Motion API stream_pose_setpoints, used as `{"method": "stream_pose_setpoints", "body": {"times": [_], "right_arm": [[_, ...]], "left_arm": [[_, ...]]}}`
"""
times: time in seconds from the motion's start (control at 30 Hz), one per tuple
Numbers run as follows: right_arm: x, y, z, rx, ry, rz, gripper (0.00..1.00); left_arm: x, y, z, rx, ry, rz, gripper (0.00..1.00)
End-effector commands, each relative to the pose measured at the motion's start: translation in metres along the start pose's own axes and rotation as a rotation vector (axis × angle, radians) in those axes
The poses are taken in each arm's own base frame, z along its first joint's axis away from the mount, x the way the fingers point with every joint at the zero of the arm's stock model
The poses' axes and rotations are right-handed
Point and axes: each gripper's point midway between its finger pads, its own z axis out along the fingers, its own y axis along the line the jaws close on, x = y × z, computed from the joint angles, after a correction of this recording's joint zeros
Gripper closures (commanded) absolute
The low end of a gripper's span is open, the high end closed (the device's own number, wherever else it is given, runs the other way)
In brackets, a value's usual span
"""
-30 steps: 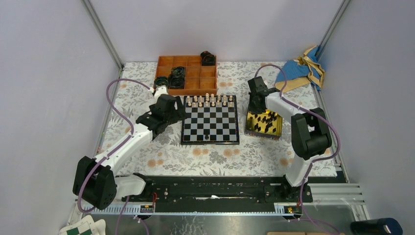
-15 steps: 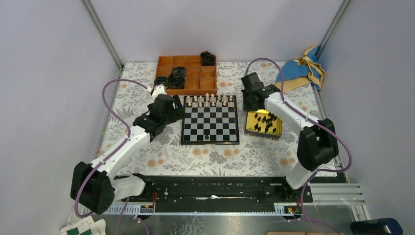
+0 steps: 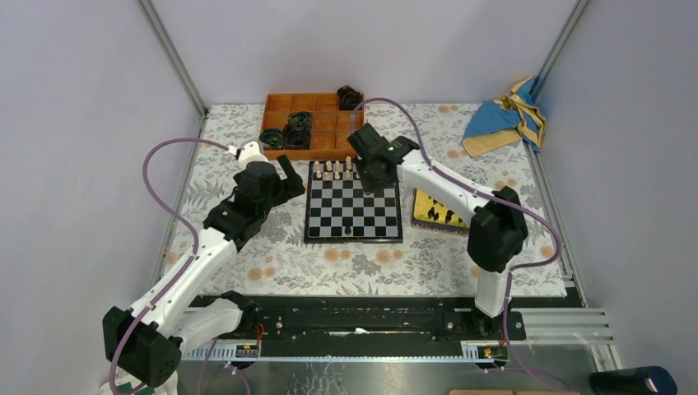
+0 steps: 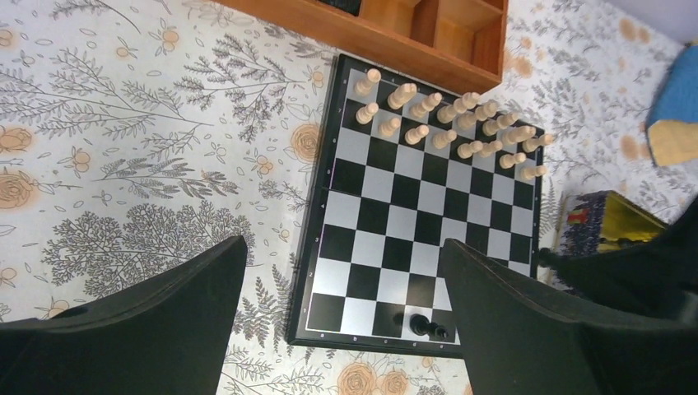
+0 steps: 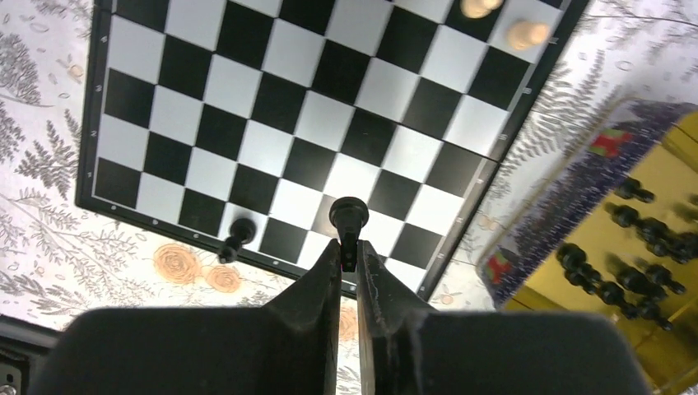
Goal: Set up the chess pieces on the board
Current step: Place the chess piece on the chessboard.
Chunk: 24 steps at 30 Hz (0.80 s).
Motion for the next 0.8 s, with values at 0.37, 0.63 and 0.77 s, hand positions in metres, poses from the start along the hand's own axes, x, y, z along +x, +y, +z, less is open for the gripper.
{"method": "stream_pose_setpoints", "body": {"times": [0.37, 0.63, 0.77], "right_arm": [[0.005, 0.107, 0.015, -0.101, 0.107, -0.19, 1.0], [0.019, 0.142, 0.027, -0.118, 0.155, -0.238, 1.0], [0.033, 0.151, 0.033, -0.12, 0.185, -0.253, 1.0]], "left_arm": [[-0.033, 0.008, -0.054, 0.043, -0.132, -0.055, 0.04], [-0.044, 0.011, -0.074, 0.065, -0.177, -0.061, 0.04], [-0.047, 0.01, -0.079, 0.077, -0.183, -0.062, 0.04]]}}
